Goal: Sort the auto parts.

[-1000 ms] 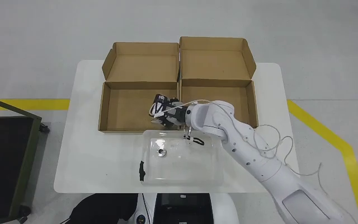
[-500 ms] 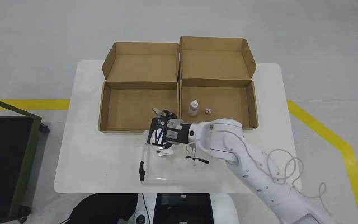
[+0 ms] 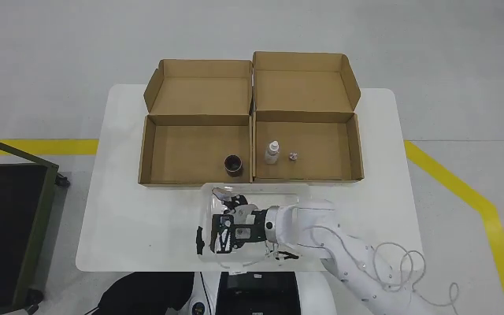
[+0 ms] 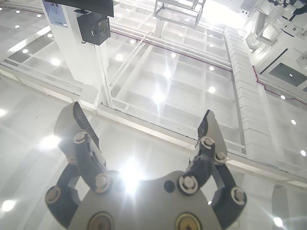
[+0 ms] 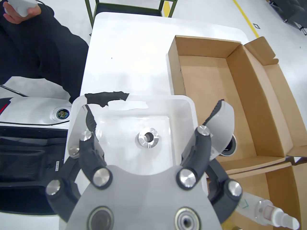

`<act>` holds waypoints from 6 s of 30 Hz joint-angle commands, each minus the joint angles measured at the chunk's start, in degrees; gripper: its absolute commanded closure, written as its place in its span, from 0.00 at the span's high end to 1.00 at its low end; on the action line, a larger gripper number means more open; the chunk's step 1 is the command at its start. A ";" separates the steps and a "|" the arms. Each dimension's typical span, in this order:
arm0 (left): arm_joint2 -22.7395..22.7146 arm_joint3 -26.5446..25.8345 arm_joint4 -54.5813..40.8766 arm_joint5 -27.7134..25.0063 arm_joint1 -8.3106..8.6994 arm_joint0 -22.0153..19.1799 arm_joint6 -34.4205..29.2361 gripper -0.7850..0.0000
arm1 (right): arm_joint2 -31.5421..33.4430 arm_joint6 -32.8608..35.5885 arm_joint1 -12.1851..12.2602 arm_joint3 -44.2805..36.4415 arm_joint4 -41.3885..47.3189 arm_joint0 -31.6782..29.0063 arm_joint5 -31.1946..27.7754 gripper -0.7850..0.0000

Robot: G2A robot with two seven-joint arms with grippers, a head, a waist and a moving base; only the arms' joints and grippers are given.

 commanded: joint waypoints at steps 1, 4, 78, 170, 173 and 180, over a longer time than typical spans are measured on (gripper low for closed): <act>0.00 0.00 0.00 0.00 0.00 0.00 0.00 1.00 | -0.31 -0.47 0.08 0.87 -0.62 -0.54 -0.13 0.92; 0.00 0.00 0.00 0.00 0.00 0.00 0.00 1.00 | -0.76 -1.30 0.14 2.30 -1.86 -0.95 0.05 0.91; 0.00 0.00 0.00 0.00 0.00 0.00 0.00 1.00 | 8.74 -14.75 0.01 -4.03 7.95 0.20 7.37 0.00; 0.00 0.00 0.00 0.00 0.00 0.00 0.00 1.00 | -15.71 0.43 -17.39 46.64 12.41 32.41 15.11 0.13; 0.00 0.00 0.00 0.00 0.00 0.00 0.00 1.00 | -15.95 0.77 -17.93 47.40 12.24 32.73 14.87 0.27; 0.00 0.00 0.00 0.00 0.00 0.00 0.00 1.00 | -16.30 1.63 -18.92 48.58 11.45 33.25 14.12 0.40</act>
